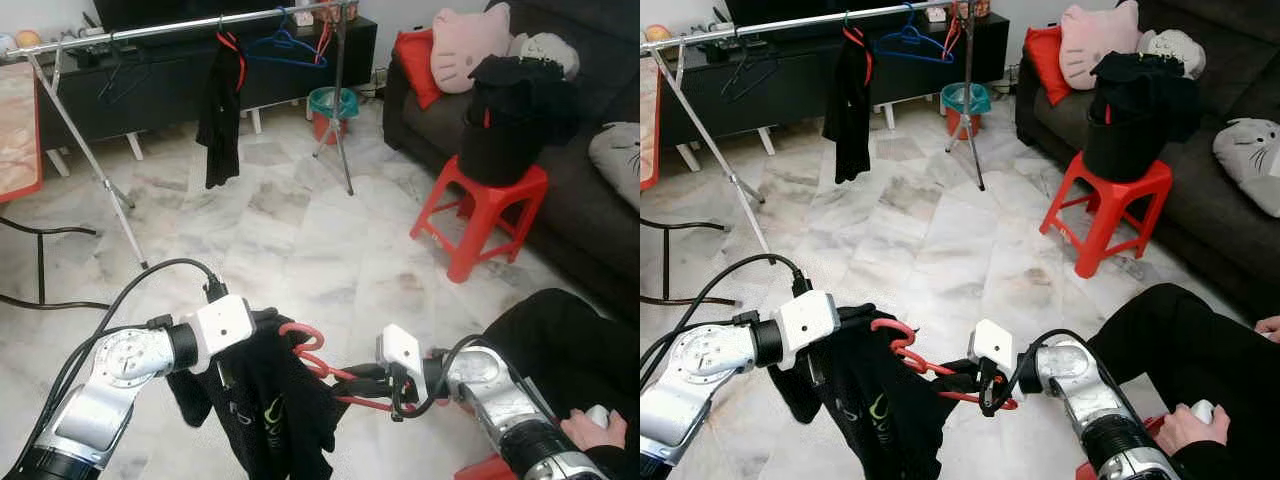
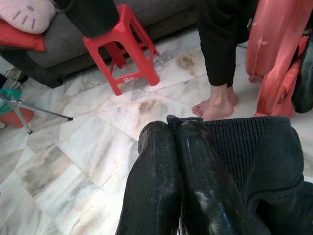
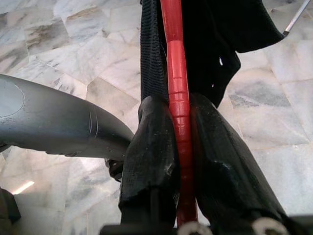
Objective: Hang hanger
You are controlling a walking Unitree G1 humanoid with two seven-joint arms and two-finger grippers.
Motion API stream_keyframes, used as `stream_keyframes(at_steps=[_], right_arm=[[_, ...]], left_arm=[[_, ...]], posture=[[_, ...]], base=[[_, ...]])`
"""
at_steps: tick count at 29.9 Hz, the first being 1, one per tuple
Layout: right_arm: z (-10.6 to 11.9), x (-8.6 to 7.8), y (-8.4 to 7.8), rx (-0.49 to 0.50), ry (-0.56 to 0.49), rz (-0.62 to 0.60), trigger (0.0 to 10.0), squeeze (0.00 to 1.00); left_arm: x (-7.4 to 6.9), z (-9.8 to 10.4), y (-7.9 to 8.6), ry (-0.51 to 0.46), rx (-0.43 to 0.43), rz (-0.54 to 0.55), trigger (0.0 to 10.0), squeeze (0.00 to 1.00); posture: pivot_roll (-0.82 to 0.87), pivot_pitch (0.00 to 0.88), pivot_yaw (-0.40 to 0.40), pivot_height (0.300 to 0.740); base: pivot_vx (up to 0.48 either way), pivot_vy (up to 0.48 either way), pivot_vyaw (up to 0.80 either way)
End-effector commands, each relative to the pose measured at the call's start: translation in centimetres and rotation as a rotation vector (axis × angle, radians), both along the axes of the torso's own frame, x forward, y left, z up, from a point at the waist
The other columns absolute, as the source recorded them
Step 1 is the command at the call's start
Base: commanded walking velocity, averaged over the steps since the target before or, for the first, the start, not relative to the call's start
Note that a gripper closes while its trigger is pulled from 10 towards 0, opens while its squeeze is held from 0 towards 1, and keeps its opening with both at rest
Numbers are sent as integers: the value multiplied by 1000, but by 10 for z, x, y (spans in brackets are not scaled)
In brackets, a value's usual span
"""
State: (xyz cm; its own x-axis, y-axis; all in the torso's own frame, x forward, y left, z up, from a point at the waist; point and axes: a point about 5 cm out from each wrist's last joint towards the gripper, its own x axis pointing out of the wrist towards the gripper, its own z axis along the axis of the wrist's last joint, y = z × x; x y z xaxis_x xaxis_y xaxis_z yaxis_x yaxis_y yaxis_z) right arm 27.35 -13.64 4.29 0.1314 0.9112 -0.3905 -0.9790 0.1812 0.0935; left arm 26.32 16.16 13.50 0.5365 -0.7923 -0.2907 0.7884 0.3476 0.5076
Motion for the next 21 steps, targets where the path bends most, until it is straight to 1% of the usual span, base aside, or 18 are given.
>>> stream_keyframes(at_steps=[1,3,5,6,9,13,14,16,18,21], right_arm=[[6,2,4,17,-37,28,0,0],[6,2,4,16,-39,26,0,0],[7,2,4,15,-42,24,0,0],[7,2,3,15,-42,24,0,0],[8,4,2,13,-49,17,0,0],[8,4,2,7,-50,16,0,0],[8,4,1,3,-50,16,0,0],[8,4,1,2,-51,16,0,0],[8,4,1,1,-50,17,0,0],[7,4,1,-3,-51,18,0,0]], left_arm=[[1,1,3,-16,12,7,0,0],[0,-1,4,-11,28,5,0,0],[-2,-6,8,-6,74,-5,0,0],[-2,-7,9,-6,81,-9,0,0],[-6,-5,15,22,86,-38,0,0],[-11,-4,23,37,146,-65,0,0],[-11,-3,27,36,166,-63,0,0],[-11,-3,28,32,173,-61,0,0],[-8,-2,37,17,211,-43,0,0],[-6,0,44,4,216,-12,0,0]], posture=[[76,58,-34,740],[76,57,-34,740],[74,57,-34,740],[74,57,-34,740],[73,57,-35,740],[75,58,-34,740],[75,59,-34,740],[75,59,-34,740],[75,59,-35,740],[75,59,-36,740]], base=[[0,0,0],[0,0,0],[0,0,0],[0,0,0],[0,0,0],[0,0,0],[0,0,0],[0,0,0],[0,0,0],[0,0,0]])
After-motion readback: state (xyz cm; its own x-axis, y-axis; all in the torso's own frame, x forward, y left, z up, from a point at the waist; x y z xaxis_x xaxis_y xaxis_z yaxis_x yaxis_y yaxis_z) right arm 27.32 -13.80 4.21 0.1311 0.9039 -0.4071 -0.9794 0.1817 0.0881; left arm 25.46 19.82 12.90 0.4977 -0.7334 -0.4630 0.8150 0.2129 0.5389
